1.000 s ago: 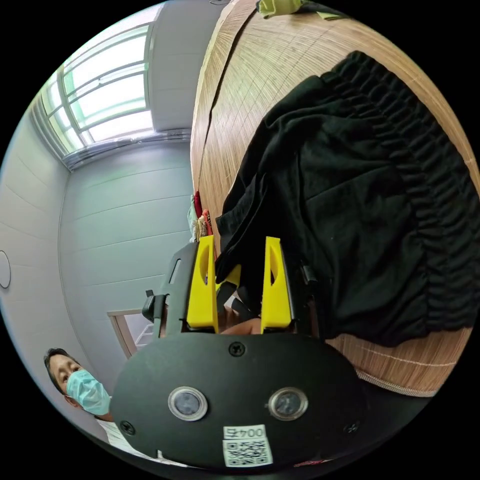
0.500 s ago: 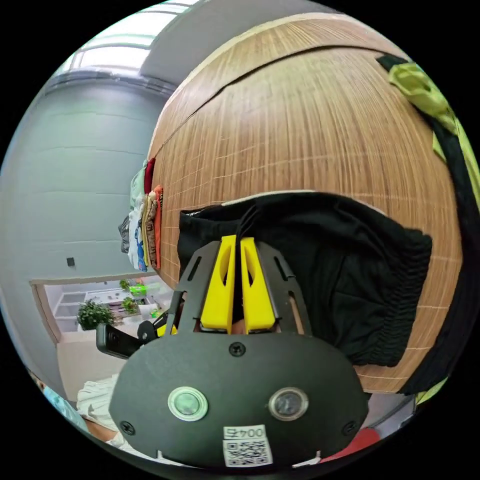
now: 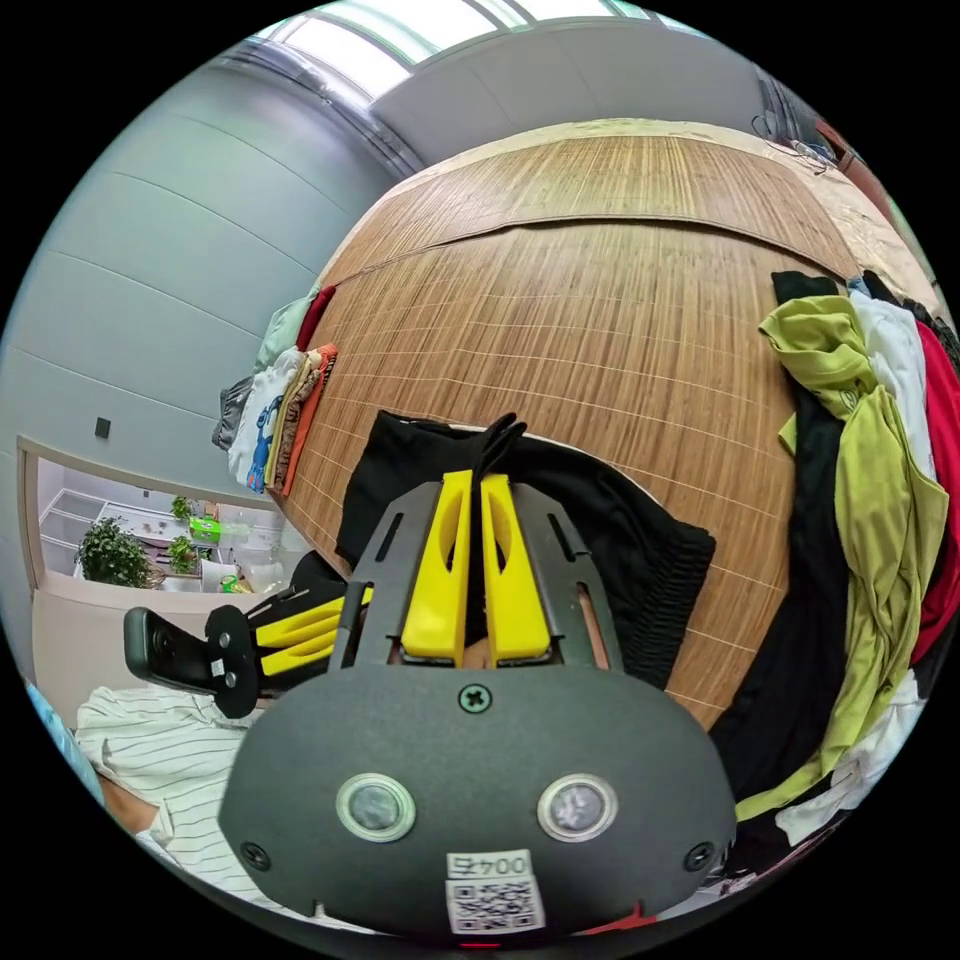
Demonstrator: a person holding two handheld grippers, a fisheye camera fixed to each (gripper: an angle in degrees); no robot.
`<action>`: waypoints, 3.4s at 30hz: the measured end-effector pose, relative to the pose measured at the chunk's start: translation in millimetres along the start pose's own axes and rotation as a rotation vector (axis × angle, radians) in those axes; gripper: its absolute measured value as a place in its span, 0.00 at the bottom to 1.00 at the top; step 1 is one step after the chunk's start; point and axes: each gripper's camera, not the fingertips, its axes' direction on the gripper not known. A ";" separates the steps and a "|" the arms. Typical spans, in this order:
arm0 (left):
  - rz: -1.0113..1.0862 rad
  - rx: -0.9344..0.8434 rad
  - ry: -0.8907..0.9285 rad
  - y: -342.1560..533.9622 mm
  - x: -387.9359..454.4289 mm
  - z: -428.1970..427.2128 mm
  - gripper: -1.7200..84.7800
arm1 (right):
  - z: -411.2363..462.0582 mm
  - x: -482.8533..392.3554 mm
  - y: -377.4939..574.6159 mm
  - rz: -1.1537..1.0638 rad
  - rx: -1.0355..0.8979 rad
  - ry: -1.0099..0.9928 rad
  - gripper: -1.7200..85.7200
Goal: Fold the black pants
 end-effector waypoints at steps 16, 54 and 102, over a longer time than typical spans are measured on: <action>-0.176 -0.195 0.350 -10.0 -10.5 74.4 0.19 | 50.9 37.4 66.0 0.249 0.162 0.029 0.04; -0.679 0.049 0.336 161.1 -351.9 -167.8 0.10 | 201.9 -397.3 -161.0 -0.464 -0.197 0.293 0.15; -0.783 0.140 0.162 171.9 -329.3 -258.5 0.03 | 201.8 -364.9 123.5 -0.338 0.043 0.191 0.10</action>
